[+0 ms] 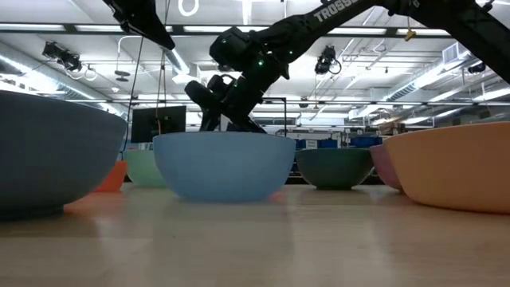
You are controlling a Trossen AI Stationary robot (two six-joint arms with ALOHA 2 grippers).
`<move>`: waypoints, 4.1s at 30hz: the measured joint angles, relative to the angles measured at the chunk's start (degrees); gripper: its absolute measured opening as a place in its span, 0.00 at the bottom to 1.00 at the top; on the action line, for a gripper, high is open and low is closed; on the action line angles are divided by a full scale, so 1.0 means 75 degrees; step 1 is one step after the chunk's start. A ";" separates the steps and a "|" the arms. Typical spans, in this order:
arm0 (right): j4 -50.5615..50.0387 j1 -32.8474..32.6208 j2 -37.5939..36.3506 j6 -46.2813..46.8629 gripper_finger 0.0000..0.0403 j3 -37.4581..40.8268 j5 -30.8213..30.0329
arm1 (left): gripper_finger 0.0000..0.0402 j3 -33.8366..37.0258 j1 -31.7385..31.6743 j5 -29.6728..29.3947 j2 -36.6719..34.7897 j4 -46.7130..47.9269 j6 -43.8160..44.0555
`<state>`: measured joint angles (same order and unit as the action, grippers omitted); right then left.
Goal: Nest bowls inside each other
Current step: Stack the light green bowl on top of the light blue bowl
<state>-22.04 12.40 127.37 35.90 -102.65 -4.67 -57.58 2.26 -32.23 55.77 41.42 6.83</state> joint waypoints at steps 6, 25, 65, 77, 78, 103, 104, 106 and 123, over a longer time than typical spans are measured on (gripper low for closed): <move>0.0008 -0.0084 0.0000 0.0003 0.46 0.0000 -0.0036 | 0.09 0.0000 0.0000 0.0078 0.0000 -0.0001 0.0154; 0.0755 -0.0306 0.0000 -0.0335 0.45 0.0238 -0.0366 | 0.09 0.0000 0.0003 0.0198 0.0000 0.0003 0.0182; 0.1447 -0.0450 -0.0542 -0.1527 0.43 0.0833 -0.1757 | 0.09 0.0000 0.0005 0.0198 0.0003 0.0077 0.0146; 0.0602 -0.0245 -0.0399 -0.0003 0.43 0.0831 -0.1016 | 0.09 0.0000 0.0006 0.0198 0.0003 0.0083 0.0126; 0.0653 -0.0229 -0.0397 0.0066 0.43 0.0833 -0.0919 | 0.09 0.0000 0.0006 0.0198 0.0003 0.0083 0.0126; 0.1395 -0.0256 0.0375 0.1041 0.43 0.0866 0.0055 | 0.09 -0.0003 0.0005 0.0284 0.0003 0.0069 0.0152; 0.1461 -0.0257 0.0422 0.1040 0.42 0.0867 0.0109 | 0.09 -0.0003 0.0003 0.0371 0.0003 0.0063 0.0152; 0.1535 -0.0267 0.0503 0.1052 0.42 0.0874 0.0048 | 0.09 -0.0003 0.0003 0.0483 0.0003 0.0068 0.0152; 0.2121 -0.0235 0.0516 0.0538 0.02 0.0852 -0.0018 | 0.09 -0.0003 0.0006 0.0600 0.0000 0.0076 0.0138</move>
<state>-6.13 10.63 131.24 39.93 -96.26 -4.80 -57.60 2.31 -27.73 55.77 41.99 7.86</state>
